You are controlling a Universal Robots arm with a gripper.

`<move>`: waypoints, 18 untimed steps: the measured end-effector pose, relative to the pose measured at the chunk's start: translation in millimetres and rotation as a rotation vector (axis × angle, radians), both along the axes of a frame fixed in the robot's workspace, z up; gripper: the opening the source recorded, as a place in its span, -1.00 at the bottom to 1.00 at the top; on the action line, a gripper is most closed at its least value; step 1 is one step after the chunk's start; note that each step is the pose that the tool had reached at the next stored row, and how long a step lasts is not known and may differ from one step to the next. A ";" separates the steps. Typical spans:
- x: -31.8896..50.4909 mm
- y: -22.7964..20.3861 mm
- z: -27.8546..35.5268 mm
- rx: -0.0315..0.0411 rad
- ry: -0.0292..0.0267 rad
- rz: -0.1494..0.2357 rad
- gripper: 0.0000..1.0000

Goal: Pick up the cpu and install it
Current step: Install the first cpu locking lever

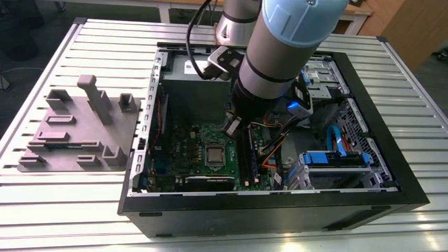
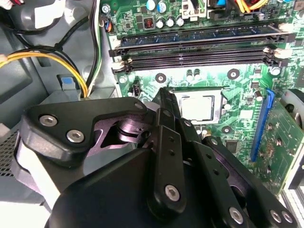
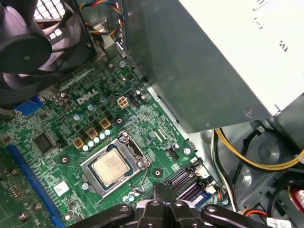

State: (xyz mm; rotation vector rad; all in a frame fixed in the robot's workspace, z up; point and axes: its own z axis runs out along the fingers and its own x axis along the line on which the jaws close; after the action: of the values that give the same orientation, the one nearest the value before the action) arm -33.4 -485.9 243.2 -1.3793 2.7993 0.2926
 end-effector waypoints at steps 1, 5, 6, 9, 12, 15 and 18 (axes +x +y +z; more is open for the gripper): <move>-0.2 0.0 0.9 0.0000 -0.0012 0.000 -0.80; -1.4 0.0 1.1 0.0003 -0.0041 0.008 -0.80; -1.4 0.0 1.2 0.0002 -0.0041 0.009 -0.80; -1.5 0.0 1.2 0.0001 -0.0041 0.010 -0.80; -1.5 0.0 1.2 0.0001 -0.0041 0.010 -0.80; -1.5 0.0 1.2 0.0001 -0.0041 0.010 -0.80; -1.5 0.0 1.2 0.0001 -0.0041 0.010 -0.80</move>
State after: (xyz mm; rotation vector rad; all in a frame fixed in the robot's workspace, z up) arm -34.9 -485.9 244.4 -1.3932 2.7896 0.2897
